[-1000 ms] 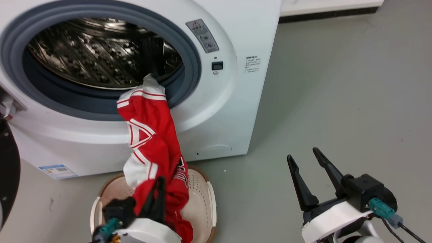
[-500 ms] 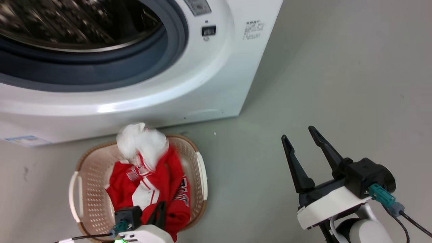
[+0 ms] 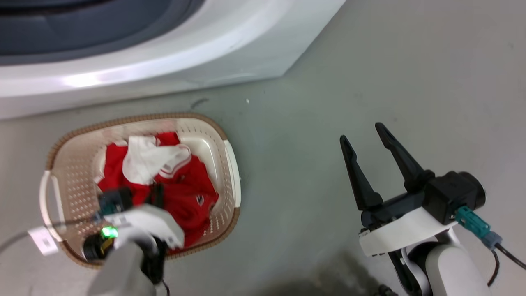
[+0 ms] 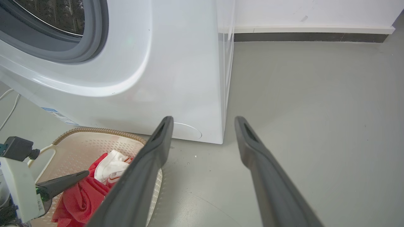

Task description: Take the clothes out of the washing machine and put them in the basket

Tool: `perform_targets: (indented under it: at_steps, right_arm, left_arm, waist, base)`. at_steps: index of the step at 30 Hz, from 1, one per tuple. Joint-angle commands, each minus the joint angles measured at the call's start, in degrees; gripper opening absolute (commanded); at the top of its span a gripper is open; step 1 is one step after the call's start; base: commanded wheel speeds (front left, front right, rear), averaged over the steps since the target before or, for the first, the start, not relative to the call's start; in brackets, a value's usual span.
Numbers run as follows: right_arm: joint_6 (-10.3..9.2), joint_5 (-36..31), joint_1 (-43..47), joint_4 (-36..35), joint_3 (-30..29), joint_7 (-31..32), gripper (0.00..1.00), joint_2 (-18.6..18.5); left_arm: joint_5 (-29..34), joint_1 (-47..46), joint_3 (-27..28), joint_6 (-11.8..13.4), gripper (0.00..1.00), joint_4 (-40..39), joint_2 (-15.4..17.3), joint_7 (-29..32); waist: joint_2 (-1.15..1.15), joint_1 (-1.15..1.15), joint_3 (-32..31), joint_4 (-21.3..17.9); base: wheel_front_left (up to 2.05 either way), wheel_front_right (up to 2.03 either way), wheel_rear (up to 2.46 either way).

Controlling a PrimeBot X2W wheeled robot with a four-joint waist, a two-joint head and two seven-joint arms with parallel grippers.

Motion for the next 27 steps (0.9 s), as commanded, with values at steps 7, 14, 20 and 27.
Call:
perform_targets:
  at_steps: [7,14,20,27]
  right_arm:
    - [-0.04,-0.40,-3.47,-0.59,1.50,-1.03,1.00,0.13]
    - [-0.04,0.50,-3.75,0.26,2.32,-1.77,1.00,0.13]
    - [-0.04,0.65,-3.94,2.65,2.03,-2.70,1.00,0.12]
    - [-0.04,0.27,-2.60,5.37,1.14,-2.74,1.00,0.11]
  left_arm:
    - [2.18,-9.70,2.93,0.88,0.00,6.50,3.09,-0.28]
    - [2.40,-12.63,4.66,1.64,0.13,12.70,4.53,-0.29]
    - [2.38,-9.91,6.39,1.19,1.00,13.30,3.57,-0.29]
    - [2.98,-5.31,8.28,0.18,1.00,10.21,1.34,-0.30]
  waist:
    - [0.00,-0.01,8.76,-2.68]
    - [0.00,-0.01,10.07,-4.74]
    - [0.00,-0.01,5.51,-3.87]
    - [0.00,-0.01,-4.30,-1.13]
  base:
    - [0.00,0.00,0.00]
    - [0.00,0.00,0.00]
    - [0.00,0.00,0.00]
    - [0.00,0.00,0.00]
